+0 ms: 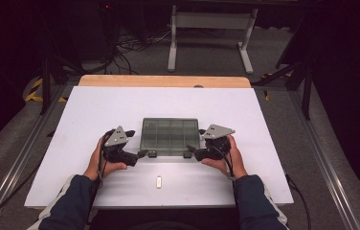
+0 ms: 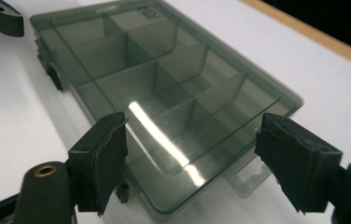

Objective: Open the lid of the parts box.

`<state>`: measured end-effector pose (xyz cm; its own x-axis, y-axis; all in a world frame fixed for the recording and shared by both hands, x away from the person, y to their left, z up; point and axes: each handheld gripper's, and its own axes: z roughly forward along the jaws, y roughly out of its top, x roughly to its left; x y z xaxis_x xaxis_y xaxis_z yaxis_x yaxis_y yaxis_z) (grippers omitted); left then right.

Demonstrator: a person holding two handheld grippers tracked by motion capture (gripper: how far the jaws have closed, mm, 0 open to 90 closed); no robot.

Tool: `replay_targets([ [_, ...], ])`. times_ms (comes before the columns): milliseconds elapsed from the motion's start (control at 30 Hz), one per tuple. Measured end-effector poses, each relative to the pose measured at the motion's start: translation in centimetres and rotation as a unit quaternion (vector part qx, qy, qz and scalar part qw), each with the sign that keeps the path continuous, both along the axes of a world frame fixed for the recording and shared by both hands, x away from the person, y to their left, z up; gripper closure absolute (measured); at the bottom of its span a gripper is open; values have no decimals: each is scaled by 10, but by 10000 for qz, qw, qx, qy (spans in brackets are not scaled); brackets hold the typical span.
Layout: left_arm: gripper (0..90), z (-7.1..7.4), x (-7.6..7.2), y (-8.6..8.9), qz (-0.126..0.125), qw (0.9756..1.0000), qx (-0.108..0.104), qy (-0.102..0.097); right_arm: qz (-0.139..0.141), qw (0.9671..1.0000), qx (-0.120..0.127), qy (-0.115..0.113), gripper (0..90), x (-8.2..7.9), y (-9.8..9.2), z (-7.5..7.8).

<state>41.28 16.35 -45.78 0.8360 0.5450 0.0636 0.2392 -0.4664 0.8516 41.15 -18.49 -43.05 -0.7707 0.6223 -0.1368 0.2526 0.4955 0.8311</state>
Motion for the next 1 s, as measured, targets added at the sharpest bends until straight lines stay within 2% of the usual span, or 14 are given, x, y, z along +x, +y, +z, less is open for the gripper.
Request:
replay_targets([
  [67, 142, -4, 0, -1, -53, 9999, 128, 87, 17, 10000, -14, 88, 260, -1, -2, -1],
  [100, 169, -4, 0, -1, -53, 9999, 128, 87, 17, 10000, -14, 88, 260, -1, -2, -1],
  [133, 187, -7, 0, -1, 12, 9995, 294, 146, 79, 9998, -74, 142, 286, -4, -7, -2],
  [267, 259, -9, 0, 1, 66, 9990, 402, 196, 149, 9995, -156, 243, 340, -6, -12, -6],
  [300, 284, -10, -1, 2, 59, 9986, 462, 235, 121, 9990, -265, 339, 387, -7, -16, -9],
  [400, 335, -10, -1, 3, 70, 9981, 563, 238, 165, 9983, -314, 453, 429, -7, -18, -12],
  [533, 401, -11, 0, 4, -46, 9979, 556, 321, 233, 9977, -338, 541, 480, -6, -18, -14],
  [600, 468, -11, 0, 4, -114, 9977, 576, 344, 246, 9974, -403, 552, 481, -7, -16, -15],
  [667, 486, -11, 0, 3, -173, 9972, 624, 382, 241, 9974, -396, 556, 482, -7, -16, -15],
  [800, 578, -12, 0, 2, -255, 9963, 727, 389, 278, 9972, -435, 545, 508, -7, -14, -16],
  [1000, 589, -12, 0, 2, -254, 9961, 735, 417, 300, 9972, -430, 537, 511, -8, -13, -16],
])
